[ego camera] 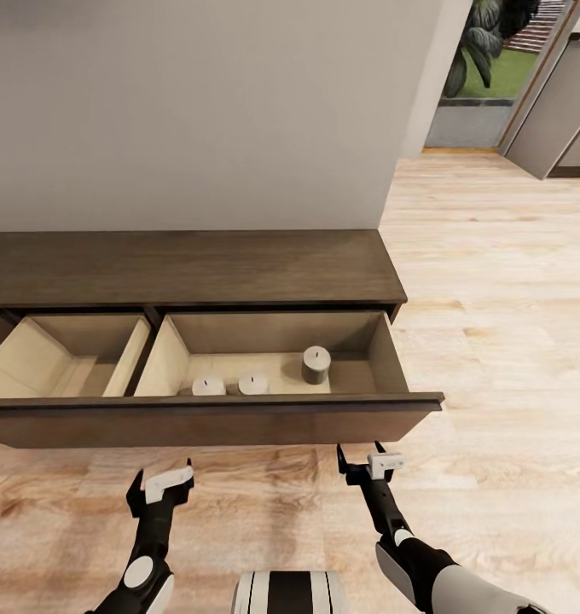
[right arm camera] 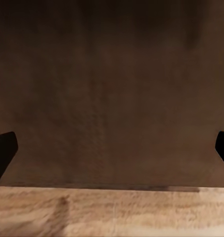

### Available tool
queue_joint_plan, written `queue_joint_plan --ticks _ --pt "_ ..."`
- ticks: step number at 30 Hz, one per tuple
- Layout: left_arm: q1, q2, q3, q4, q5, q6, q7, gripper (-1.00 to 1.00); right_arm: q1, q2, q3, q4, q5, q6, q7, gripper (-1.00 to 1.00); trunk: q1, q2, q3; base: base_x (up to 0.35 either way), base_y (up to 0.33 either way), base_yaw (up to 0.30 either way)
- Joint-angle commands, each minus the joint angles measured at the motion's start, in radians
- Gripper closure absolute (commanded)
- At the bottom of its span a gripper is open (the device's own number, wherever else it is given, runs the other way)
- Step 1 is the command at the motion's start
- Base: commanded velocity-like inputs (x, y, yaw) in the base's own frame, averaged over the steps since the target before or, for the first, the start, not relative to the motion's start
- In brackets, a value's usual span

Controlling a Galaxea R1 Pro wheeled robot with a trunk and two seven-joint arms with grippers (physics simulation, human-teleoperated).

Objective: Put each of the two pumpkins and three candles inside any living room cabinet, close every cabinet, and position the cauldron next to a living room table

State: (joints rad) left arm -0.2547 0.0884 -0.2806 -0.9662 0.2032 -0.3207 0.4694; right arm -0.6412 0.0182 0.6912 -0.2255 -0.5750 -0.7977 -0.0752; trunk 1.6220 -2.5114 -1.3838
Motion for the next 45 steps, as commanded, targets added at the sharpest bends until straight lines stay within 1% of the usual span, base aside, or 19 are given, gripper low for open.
queue_joint_plan --ticks 1,3,4,5,8,12,21,34,45 --pt "0.0 0.0 0.0 0.0 -0.006 -0.008 0.0 -1.0 0.0 0.0 0.002 0.001 0.002 -0.001 0.0 -1.0 0.0 0.0 0.0 0.0 0.0 0.0" --pt "-0.001 -0.001 0.0 0.0 -0.014 -0.023 0.0 -1.0 0.0 0.004 0.004 0.013 0.004 -0.013 0.0 -1.0 0.0 0.0 0.0 0.0 0.0 0.0" --pt "-0.001 -0.001 -0.003 0.0 -0.018 -0.029 0.0 -1.0 0.0 0.007 0.004 0.025 0.005 -0.033 0.001 -1.0 0.0 0.0 0.0 0.0 0.0 0.0" --pt "-0.001 -0.001 -0.01 0.0 -0.022 -0.035 0.0 -1.0 0.0 0.011 0.005 0.04 0.005 -0.06 0.001 -1.0 0.0 0.0 0.0 0.0 0.0 0.0" --pt "-0.001 0.0 -0.029 0.0 -0.028 -0.043 0.001 -1.0 0.0 0.021 0.004 0.073 0.005 -0.105 0.001 -1.0 0.0 0.0 0.0 0.0 0.0 0.0" --pt "-0.001 0.0 -0.038 0.0 -0.032 -0.047 0.001 -1.0 0.0 0.032 0.004 0.09 0.003 -0.123 0.002 -1.0 0.0 0.0 0.0 0.027 0.0 0.0" --pt "-0.002 0.0 -0.039 0.001 -0.053 -0.047 0.003 -1.0 0.0 0.034 0.002 0.094 0.0 -0.126 0.002 -1.0 0.0 0.0 0.0 0.163 0.0 0.0" --pt "-0.002 0.0 -0.038 0.001 -0.054 -0.043 0.002 -1.0 0.0 0.034 0.002 0.095 0.0 -0.12 0.002 -1.0 0.0 0.0 0.0 0.071 0.0 0.0" --pt "-0.002 0.001 -0.038 0.001 -0.054 -0.04 0.002 -1.0 0.0 0.034 0.002 0.095 0.0 -0.118 0.002 -1.0 0.0 0.0 0.0 0.126 0.0 0.0"
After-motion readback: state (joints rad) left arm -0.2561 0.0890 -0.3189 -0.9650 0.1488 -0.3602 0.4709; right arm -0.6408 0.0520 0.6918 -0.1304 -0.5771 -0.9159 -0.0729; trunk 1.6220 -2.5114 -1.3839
